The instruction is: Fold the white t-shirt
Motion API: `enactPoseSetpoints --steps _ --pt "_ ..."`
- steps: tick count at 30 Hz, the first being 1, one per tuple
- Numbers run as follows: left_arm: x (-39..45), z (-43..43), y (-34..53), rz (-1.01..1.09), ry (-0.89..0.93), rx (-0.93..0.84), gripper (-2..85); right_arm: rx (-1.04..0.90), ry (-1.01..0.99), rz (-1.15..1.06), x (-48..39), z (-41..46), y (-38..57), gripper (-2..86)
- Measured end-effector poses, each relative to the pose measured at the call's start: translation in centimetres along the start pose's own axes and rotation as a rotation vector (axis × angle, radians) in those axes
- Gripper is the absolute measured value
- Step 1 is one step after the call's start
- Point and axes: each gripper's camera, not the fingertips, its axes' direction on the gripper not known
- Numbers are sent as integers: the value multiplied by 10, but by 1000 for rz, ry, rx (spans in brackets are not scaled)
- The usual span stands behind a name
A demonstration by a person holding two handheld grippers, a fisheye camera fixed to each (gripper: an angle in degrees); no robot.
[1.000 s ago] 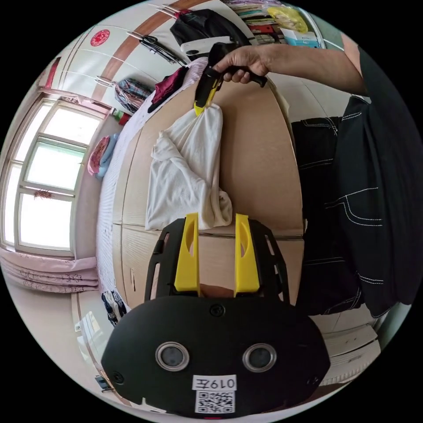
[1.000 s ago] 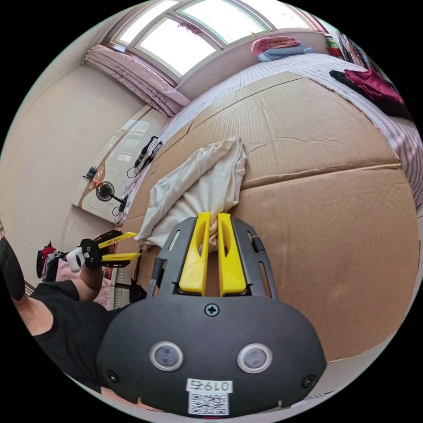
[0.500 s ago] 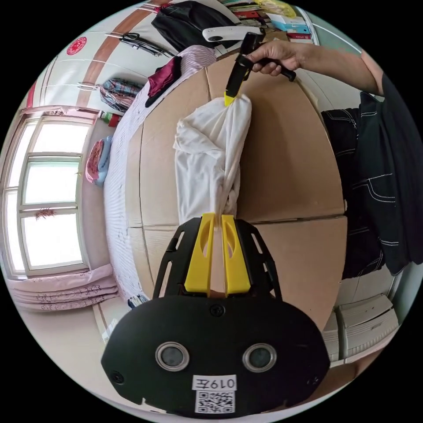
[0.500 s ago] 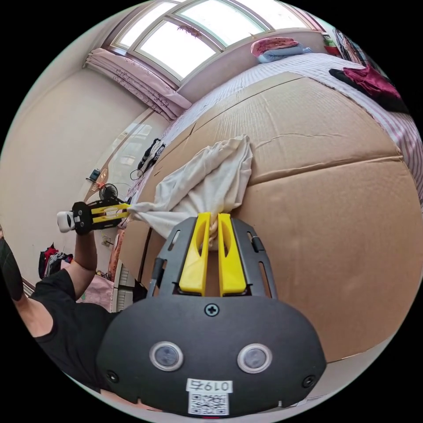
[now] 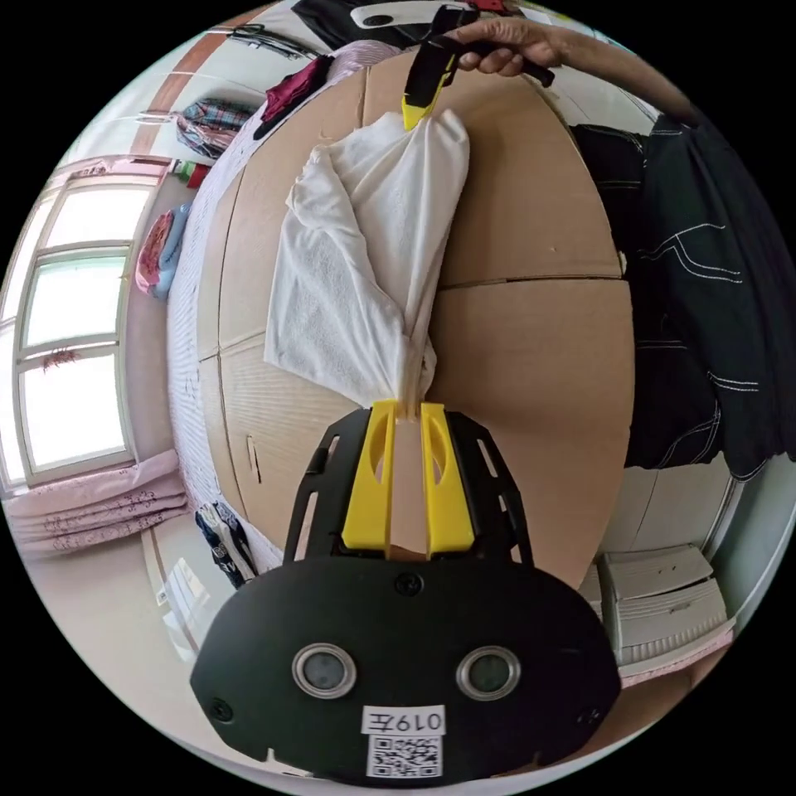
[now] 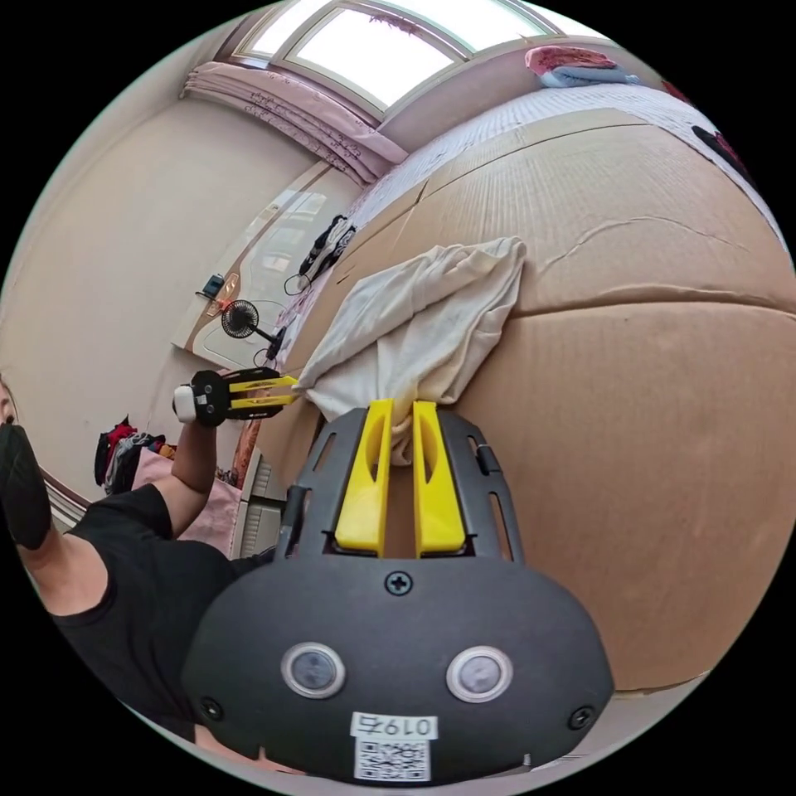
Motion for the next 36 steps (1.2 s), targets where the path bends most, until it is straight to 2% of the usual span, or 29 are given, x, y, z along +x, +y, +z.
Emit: enactPoseSetpoints --steps 7,10,12,14,18,25,28,33,36 --pt "-29 -13 62 -239 174 72 85 58 -19 -15 33 -21 40 14" --pt "-22 -54 60 -290 187 312 90 85 -83 -107 35 -19 61 6" --pt "7 -78 17 -218 138 496 91 75 -107 -164 34 -9 69 4" --pt "31 -81 -27 -150 88 542 89 98 -58 -243 29 1 80 -1" --pt "57 -65 -99 -47 -17 510 85 172 60 -307 21 -1 96 -4" --pt "44 -36 -126 -34 -22 428 37 214 241 -449 19 6 128 13" --pt "10 -30 -111 -144 133 469 22 178 333 -545 8 23 135 49" --pt "-64 -24 -49 -490 303 663 15 101 224 -546 13 42 121 85" --pt "-90 -15 -26 -610 361 725 13 48 169 -466 27 47 103 83"
